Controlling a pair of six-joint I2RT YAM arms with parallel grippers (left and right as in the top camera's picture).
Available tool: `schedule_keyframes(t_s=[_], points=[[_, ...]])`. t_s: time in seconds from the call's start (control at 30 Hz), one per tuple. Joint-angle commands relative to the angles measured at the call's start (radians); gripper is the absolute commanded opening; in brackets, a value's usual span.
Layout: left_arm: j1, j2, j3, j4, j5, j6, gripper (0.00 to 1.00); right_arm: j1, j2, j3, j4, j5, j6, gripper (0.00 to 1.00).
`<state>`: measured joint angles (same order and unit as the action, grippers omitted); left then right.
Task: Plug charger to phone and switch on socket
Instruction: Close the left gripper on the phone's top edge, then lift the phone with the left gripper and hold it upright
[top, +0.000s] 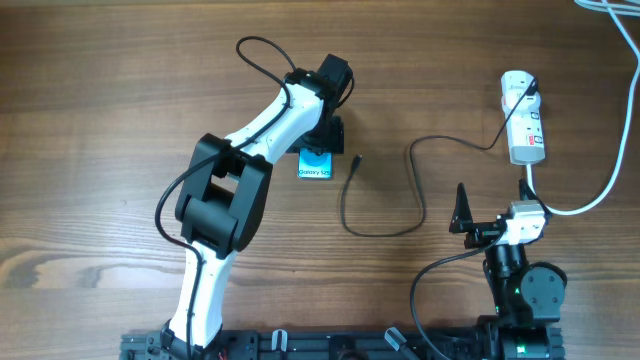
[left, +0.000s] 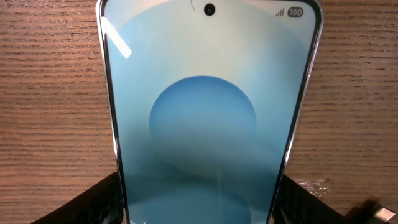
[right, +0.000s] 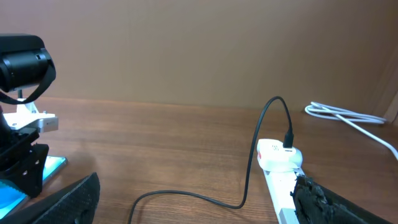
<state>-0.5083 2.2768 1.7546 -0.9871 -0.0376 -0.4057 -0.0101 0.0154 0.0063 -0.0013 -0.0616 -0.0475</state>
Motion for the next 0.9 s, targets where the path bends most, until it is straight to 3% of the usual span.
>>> schedule_keyframes(t_s=[0.0, 0.17, 0.3, 0.67, 0.87], points=[[0.014, 0.060, 0.026, -0.050, -0.050, 0.005, 0.70, 0.000, -0.008, -0.001, 0.002, 0.009, -0.005, 1.00], [0.023, 0.012, 0.116, -0.150, -0.033, 0.005, 0.69, 0.000, -0.008, -0.001, 0.002, 0.009, -0.005, 1.00], [0.038, -0.069, 0.145, -0.212, 0.107, 0.005, 0.69, 0.000, -0.008, -0.001, 0.002, 0.009, -0.005, 1.00], [0.203, -0.317, 0.145, -0.338, 0.748, 0.006, 0.71, 0.000, -0.008, -0.001, 0.002, 0.009, -0.005, 1.00], [0.302, -0.354, 0.145, -0.377, 1.089, 0.006, 0.70, 0.000, -0.008, -0.001, 0.002, 0.009, -0.005, 1.00]])
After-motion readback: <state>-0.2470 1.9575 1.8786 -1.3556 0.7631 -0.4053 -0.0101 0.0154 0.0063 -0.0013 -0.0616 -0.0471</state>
